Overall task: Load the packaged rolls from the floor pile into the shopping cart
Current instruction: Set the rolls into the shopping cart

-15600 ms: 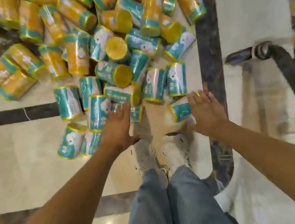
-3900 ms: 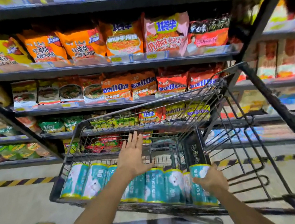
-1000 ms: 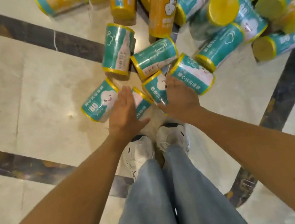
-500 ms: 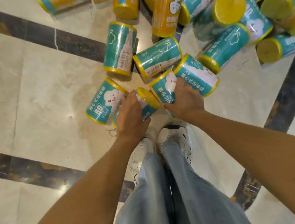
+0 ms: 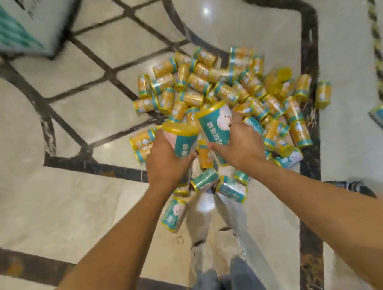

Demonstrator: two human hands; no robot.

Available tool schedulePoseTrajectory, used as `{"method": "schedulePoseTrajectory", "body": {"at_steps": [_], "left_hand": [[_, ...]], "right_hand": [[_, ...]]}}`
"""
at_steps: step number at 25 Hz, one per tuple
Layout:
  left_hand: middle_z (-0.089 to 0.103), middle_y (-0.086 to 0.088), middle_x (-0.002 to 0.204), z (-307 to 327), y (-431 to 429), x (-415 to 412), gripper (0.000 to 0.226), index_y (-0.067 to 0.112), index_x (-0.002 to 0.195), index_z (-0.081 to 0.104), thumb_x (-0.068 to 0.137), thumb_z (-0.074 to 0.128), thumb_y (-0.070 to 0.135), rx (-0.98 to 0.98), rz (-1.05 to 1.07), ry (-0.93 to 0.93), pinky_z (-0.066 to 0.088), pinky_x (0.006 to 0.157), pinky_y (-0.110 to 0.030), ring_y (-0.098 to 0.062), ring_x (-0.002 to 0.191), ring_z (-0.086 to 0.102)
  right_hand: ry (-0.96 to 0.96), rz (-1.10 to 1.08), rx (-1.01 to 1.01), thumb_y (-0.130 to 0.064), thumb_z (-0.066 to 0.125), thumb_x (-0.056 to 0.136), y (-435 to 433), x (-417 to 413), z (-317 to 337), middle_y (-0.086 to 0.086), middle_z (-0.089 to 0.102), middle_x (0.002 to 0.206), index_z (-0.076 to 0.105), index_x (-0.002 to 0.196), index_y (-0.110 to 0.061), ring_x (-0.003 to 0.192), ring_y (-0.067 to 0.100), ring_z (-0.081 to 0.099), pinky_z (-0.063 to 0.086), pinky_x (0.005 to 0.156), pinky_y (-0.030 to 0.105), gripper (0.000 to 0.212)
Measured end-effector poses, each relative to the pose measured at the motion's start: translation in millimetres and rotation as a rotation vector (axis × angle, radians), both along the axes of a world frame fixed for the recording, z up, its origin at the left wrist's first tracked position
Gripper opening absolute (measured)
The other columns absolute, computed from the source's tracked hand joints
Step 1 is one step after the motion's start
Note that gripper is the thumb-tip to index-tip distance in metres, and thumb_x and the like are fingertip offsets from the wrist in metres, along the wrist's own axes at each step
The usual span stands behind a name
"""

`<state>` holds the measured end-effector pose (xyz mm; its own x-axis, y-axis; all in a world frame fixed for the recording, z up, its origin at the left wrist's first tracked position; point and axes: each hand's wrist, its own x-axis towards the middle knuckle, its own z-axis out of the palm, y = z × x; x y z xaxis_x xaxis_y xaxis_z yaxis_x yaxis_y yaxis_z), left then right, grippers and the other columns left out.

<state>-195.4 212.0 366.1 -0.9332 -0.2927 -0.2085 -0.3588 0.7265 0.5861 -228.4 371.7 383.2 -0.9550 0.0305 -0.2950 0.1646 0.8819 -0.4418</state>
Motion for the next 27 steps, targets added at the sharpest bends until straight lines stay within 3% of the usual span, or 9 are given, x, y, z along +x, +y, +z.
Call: {"method": "schedulePoseTrajectory", "body": {"at_steps": [7, 10, 13, 18, 27], "left_hand": [[0.062, -0.013, 0.115, 282, 40, -83, 0.068, 0.011, 0.116, 0.048, 0.068, 0.078, 0.049, -0.003, 0.003, 0.284, 0.044, 0.083, -0.036, -0.033, 0.109, 0.057], [0.062, -0.014, 0.116, 364, 79, -95, 0.068, 0.010, 0.117, 0.049, 0.069, 0.077, 0.048, 0.014, -0.090, 0.377, 0.043, 0.084, -0.036, -0.033, 0.110, 0.057], [0.064, -0.013, 0.113, 408, 131, -91, 0.063, 0.011, 0.112, 0.050, 0.068, 0.078, 0.048, 0.084, -0.178, 0.407, 0.045, 0.081, -0.035, -0.033, 0.106, 0.059], [0.066, -0.010, 0.107, 461, 276, -63, 0.056, 0.015, 0.102, 0.050, 0.068, 0.077, 0.049, 0.178, -0.516, 0.443, 0.048, 0.077, -0.034, -0.030, 0.100, 0.062], [0.066, -0.011, 0.109, 466, 524, 70, 0.061, 0.013, 0.109, 0.053, 0.066, 0.079, 0.048, 0.276, -1.021, 0.381, 0.047, 0.080, -0.035, -0.030, 0.104, 0.061]], "right_hand": [[0.384, -0.178, -0.131, -0.050, 0.074, 0.075, 34, -49, 264, 0.014, 0.058, 0.124, 0.037, 0.131, -0.011, 0.114, 0.036, 0.055, 0.045, 0.085, 0.039, 0.079], [0.535, -0.248, -0.121, -0.052, 0.073, 0.074, 78, -43, 345, 0.012, 0.059, 0.124, 0.039, 0.128, -0.012, 0.112, 0.035, 0.056, 0.046, 0.083, 0.040, 0.076], [0.617, -0.331, -0.082, -0.053, 0.073, 0.074, 134, -21, 390, 0.009, 0.061, 0.122, 0.038, 0.128, -0.015, 0.107, 0.031, 0.059, 0.050, 0.080, 0.039, 0.075], [0.689, -0.637, -0.016, -0.056, 0.071, 0.074, 265, 51, 435, 0.006, 0.061, 0.126, 0.035, 0.136, -0.017, 0.112, 0.028, 0.058, 0.051, 0.084, 0.037, 0.081], [0.669, -1.146, 0.149, -0.054, 0.069, 0.077, 449, 255, 428, 0.007, 0.057, 0.130, 0.032, 0.140, -0.018, 0.117, 0.029, 0.055, 0.045, 0.087, 0.035, 0.082]]}}
